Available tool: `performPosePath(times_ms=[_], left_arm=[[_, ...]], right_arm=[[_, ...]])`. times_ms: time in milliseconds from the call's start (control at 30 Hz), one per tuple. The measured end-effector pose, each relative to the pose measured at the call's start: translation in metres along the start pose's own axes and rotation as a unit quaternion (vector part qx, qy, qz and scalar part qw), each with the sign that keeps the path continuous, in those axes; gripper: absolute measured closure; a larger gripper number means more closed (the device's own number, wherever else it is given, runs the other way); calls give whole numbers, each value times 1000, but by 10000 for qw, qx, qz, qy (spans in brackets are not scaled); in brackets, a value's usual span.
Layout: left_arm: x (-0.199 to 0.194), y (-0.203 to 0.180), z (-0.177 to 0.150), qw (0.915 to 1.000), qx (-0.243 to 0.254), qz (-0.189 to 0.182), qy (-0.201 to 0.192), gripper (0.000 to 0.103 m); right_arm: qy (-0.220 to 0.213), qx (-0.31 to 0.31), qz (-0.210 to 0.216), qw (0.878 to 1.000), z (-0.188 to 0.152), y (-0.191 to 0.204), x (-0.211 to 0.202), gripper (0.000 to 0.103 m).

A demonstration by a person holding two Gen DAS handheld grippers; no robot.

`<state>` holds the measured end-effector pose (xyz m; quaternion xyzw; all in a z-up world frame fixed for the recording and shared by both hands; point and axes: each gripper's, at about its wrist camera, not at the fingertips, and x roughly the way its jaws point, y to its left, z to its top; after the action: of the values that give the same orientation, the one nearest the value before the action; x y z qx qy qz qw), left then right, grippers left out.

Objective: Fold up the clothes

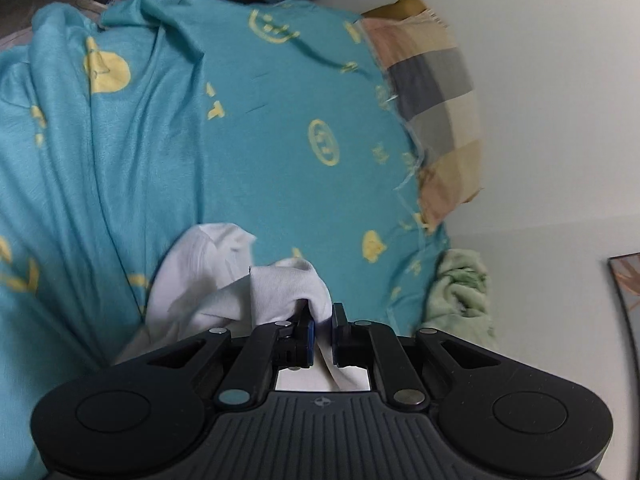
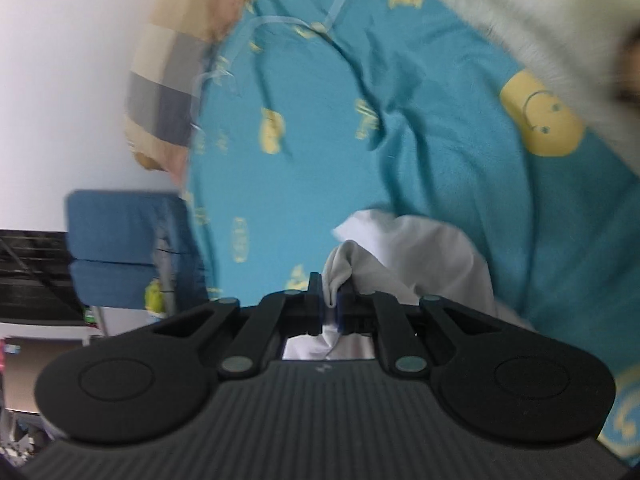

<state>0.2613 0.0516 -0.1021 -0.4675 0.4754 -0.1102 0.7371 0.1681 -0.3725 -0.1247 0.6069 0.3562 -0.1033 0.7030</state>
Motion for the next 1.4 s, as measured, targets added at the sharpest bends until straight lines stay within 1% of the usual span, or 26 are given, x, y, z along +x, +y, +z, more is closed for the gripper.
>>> performPosePath(times_ms=[100, 233, 333, 367, 433, 467, 500, 533, 567, 600, 633, 667, 733, 767, 833, 867, 900, 933, 1000, 1067, 1167, 1233, 1400], left_arm=[[26, 11, 10, 9997, 130, 163, 109, 95], [49, 21, 19, 9987, 352, 298, 208, 94], [48, 14, 17, 9963, 776, 324, 158, 91], [46, 10, 15, 9948, 955, 342, 113, 88], [40, 0, 7, 9897, 1375, 390, -3, 76], [37, -6, 2, 9860, 1614, 411, -52, 65], [35, -13, -3, 9817, 1853, 431, -101, 55], [32, -19, -8, 9768, 2090, 450, -149, 52], [30, -26, -13, 9712, 2326, 470, -198, 50], [27, -32, -18, 9651, 2560, 489, -246, 47], [25, -39, -23, 9584, 2793, 508, -294, 46], [23, -45, -28, 9511, 3024, 526, -342, 44], [25, -55, -38, 9337, 3480, 700, -463, 43], [28, -58, -42, 9269, 3637, 778, -500, 43], [37, -59, -46, 9154, 3882, 941, -504, 43], [42, -59, -47, 9096, 3994, 1036, -497, 44], [46, -57, -48, 9060, 4055, 1118, -472, 44], [49, -55, -48, 9041, 4082, 1184, -435, 44], [56, -50, -48, 9002, 4135, 1318, -362, 45], [61, -46, -47, 8970, 4178, 1415, -298, 45], [67, -42, -46, 8954, 4211, 1429, -236, 45], [69, -41, -46, 8939, 4244, 1431, -206, 45], [57, -45, -59, 8870, 4397, 1393, -211, 45]], right_arm=[[141, -41, -211, 9997, 13, -9, 33, 94], [177, -168, -266, 9993, 14, -14, 44, 93], [240, -400, -199, 9987, 14, -13, 44, 92], [252, -510, -154, 9983, 13, -11, 42, 91], [230, -789, -38, 9966, 10, -6, 37, 88], [220, -929, 19, 9954, 8, -3, 34, 84], [206, -1104, 80, 9936, 6, 1, 31, 70], [200, -1340, 154, 9907, 2, 6, 29, 55], [207, -1595, 239, 9867, -3, 12, 26, 49], [215, -1849, 324, 9820, -7, 18, 24, 40], [208, -2135, 345, 9761, -11, 24, 24, 40], [182, -2463, 280, 9686, -16, 30, 25, 40], [129, -3111, 148, 9502, -26, 42, 28, 40], [57, -3432, 60, 9392, -30, 47, 30, 40], [-193, -4034, -192, 9146, -35, 54, 37, 41], [-247, -4206, -321, 9064, -35, 54, 42, 41], [-255, -4298, -416, 9016, -32, 54, 49, 46], [-248, -4338, -499, 8993, -30, 53, 55, 49], [-180, -4278, -620, 9016, -24, 50, 68, 52], [-113, -4268, -655, 9019, -22, 45, 77, 52], [-156, -4400, -717, 8950, -27, 47, 83, 52], [-184, -4444, -748, 8925, -29, 49, 81, 52], [-280, -4469, -690, 8915, -37, 52, 66, 52]])
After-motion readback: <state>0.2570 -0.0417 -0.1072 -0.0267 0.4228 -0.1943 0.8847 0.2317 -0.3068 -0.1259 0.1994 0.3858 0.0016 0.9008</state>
